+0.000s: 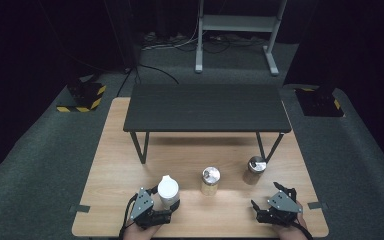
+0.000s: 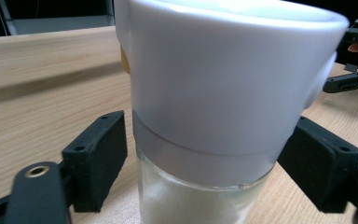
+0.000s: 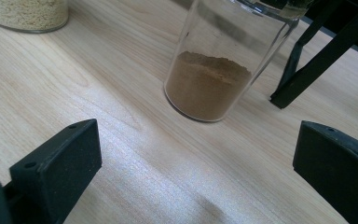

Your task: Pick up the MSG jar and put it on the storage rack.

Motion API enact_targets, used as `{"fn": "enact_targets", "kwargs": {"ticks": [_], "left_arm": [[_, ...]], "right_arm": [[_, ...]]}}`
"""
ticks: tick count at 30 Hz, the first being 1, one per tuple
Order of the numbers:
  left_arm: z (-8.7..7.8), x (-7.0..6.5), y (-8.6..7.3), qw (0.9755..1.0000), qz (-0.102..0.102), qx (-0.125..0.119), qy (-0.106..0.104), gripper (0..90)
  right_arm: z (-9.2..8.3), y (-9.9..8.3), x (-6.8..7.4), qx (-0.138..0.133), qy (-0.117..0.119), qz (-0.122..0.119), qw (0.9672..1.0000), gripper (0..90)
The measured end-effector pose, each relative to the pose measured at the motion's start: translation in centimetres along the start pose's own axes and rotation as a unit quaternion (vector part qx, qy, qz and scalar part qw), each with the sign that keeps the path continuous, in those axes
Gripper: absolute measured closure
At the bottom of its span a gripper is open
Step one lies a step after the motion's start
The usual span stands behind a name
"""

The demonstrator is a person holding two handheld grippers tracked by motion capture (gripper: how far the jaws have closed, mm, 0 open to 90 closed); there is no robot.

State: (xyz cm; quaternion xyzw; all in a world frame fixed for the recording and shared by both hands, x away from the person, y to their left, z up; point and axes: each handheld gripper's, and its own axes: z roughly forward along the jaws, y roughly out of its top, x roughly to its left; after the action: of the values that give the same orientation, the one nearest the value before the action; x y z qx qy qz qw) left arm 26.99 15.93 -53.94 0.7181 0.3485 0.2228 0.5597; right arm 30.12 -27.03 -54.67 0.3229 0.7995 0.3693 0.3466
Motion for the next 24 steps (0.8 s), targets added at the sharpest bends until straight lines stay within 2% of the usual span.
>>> {"fn": "enact_targets", "kwargs": {"ticks": [7, 9, 19, 24], "left_arm": [[-0.01, -0.05, 0.03, 0.9999, 0.003, -0.013, -0.003, 24.4], [-0.04, -0.04, 0.04, 0.9999, 0.006, -0.016, -0.004, 28.4], [-0.14, 0.07, 0.06, 0.9998, 0.011, -0.016, -0.008, 30.0], [-0.29, 0.21, 0.03, 0.9998, 0.006, -0.019, -0.007, 30.2]], "right_arm": [[0.00, 0.00, 0.01, 0.000, 0.001, -0.001, 1.0000, 0.1], [0.00, 0.00, -0.01, 0.000, 0.001, 0.000, 1.0000, 0.0], [0.01, 0.01, 0.08, 0.001, 0.002, -0.004, 1.0000, 0.1], [0.04, 0.02, 0.01, 0.002, 0.003, -0.002, 1.0000, 0.1]]}}
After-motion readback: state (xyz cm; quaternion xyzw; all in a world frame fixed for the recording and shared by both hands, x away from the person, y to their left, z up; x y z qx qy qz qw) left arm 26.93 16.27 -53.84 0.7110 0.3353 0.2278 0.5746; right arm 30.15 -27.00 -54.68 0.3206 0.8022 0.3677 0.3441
